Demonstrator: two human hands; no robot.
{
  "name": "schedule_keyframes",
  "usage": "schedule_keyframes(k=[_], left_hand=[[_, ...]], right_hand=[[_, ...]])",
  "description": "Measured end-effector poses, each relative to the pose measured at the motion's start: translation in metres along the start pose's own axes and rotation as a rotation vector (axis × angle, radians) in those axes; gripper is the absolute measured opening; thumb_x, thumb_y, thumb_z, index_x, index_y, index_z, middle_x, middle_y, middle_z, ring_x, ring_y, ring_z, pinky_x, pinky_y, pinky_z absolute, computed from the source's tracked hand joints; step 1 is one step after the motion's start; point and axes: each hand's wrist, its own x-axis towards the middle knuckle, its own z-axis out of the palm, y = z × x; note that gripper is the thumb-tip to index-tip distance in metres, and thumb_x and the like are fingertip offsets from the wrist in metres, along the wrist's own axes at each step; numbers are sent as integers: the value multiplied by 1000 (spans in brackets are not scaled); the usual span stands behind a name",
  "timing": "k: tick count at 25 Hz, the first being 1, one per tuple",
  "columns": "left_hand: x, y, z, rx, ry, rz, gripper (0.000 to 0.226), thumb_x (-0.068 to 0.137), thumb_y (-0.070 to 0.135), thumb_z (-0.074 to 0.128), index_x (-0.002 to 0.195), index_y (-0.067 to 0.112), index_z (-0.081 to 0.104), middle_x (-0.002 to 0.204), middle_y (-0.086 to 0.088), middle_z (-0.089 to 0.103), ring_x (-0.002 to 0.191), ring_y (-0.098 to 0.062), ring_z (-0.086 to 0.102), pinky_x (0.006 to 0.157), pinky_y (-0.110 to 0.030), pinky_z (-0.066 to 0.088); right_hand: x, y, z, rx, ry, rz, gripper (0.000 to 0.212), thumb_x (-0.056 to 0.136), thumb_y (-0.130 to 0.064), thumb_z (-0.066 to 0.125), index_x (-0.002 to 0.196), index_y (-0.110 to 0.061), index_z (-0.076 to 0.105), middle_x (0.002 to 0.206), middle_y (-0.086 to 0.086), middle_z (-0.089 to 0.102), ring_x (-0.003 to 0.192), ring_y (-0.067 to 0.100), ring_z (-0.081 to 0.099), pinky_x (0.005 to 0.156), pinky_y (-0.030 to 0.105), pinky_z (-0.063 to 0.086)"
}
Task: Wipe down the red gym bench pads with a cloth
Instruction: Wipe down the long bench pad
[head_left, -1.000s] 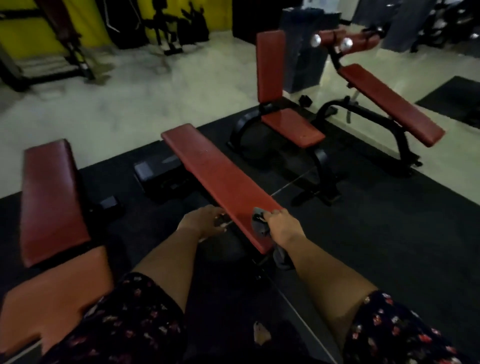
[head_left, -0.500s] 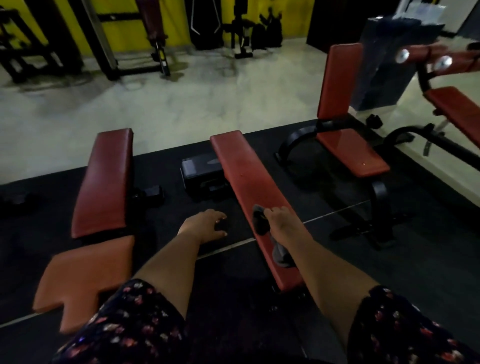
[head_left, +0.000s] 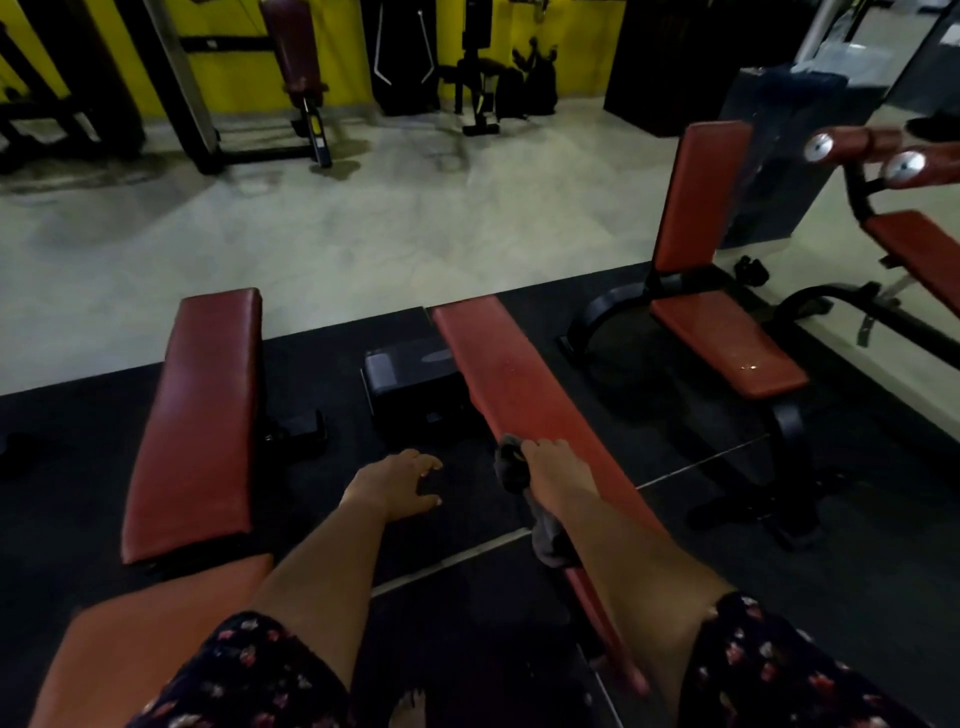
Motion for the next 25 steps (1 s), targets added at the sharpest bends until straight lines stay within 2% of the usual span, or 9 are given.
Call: schedule_keyframes(k=[5, 9, 15, 25], left_hand=[[34, -55, -45, -31, 58, 7, 62, 87, 51, 62, 143, 37, 39, 137, 7, 48, 122, -17, 51, 98, -44, 47], [71, -69, -68, -88, 83, 44, 62, 85, 51, 64, 141, 38, 41, 136, 9, 50, 122, -16, 52, 98, -42, 48], [131, -76, -81, -34, 13, 85, 62, 86, 51, 62, 142, 37, 40, 137, 9, 48, 123, -16, 52, 97, -41, 48], [291, -62, -158, 35, 11, 160, 61, 88, 52, 60, 143, 38, 38, 143, 4, 44, 126, -19, 48, 101, -45, 44]], right_hand=[[54, -53, -15, 38, 37, 43, 32, 94, -3, 45, 124, -14, 47, 124, 8, 52, 119, 29, 42, 85, 40, 47], [86, -70, -19, 6, -11, 41, 35, 94, -5, 49, 128, -14, 45, 124, 9, 51, 119, 30, 42, 84, 40, 46], [141, -52, -31, -29, -24, 71, 35, 95, -6, 46, 130, -13, 45, 126, 9, 51, 120, 30, 42, 85, 41, 46], [283, 7, -84, -43, 74, 112, 33, 97, -10, 43, 130, -12, 45, 127, 8, 51, 121, 28, 43, 87, 40, 47]])
